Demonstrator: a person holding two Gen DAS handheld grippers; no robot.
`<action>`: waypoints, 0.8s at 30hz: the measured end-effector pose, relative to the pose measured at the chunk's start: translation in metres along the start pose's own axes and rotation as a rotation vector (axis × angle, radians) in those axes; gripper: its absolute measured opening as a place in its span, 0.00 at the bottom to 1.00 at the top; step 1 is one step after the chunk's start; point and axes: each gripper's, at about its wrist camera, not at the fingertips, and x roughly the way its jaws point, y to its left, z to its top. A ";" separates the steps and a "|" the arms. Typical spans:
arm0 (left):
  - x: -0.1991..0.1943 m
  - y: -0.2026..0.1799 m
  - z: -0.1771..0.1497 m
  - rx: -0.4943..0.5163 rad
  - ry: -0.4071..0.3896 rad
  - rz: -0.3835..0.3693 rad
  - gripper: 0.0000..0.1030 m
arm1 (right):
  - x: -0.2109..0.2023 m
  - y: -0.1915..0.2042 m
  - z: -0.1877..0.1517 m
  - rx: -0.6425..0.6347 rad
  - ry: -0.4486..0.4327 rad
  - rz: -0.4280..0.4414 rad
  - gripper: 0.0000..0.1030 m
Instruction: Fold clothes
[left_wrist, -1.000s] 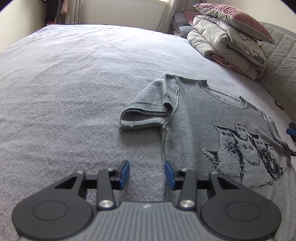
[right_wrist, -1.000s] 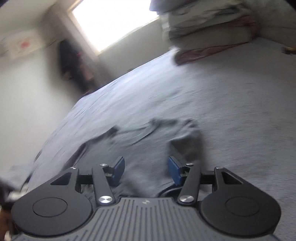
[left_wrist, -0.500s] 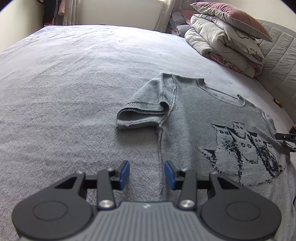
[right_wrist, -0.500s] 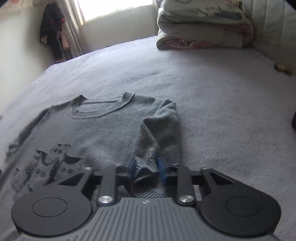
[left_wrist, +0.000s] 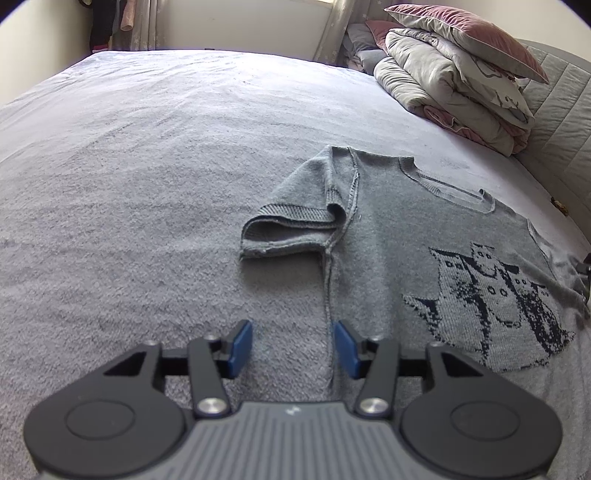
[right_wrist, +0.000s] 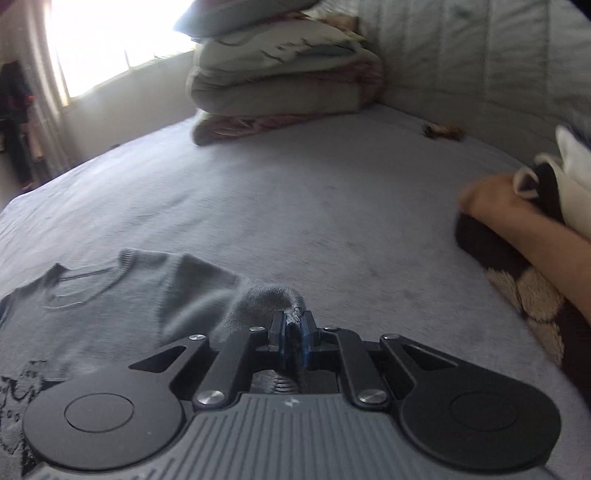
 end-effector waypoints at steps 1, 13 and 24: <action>0.000 0.000 0.000 0.003 -0.003 0.003 0.52 | 0.002 -0.004 0.000 0.019 0.000 -0.011 0.09; 0.037 -0.029 0.056 0.173 -0.121 -0.002 0.74 | 0.006 -0.001 0.004 -0.005 -0.011 -0.027 0.09; 0.102 -0.041 0.100 0.172 -0.004 0.059 0.06 | 0.014 -0.018 0.007 0.048 0.017 -0.006 0.09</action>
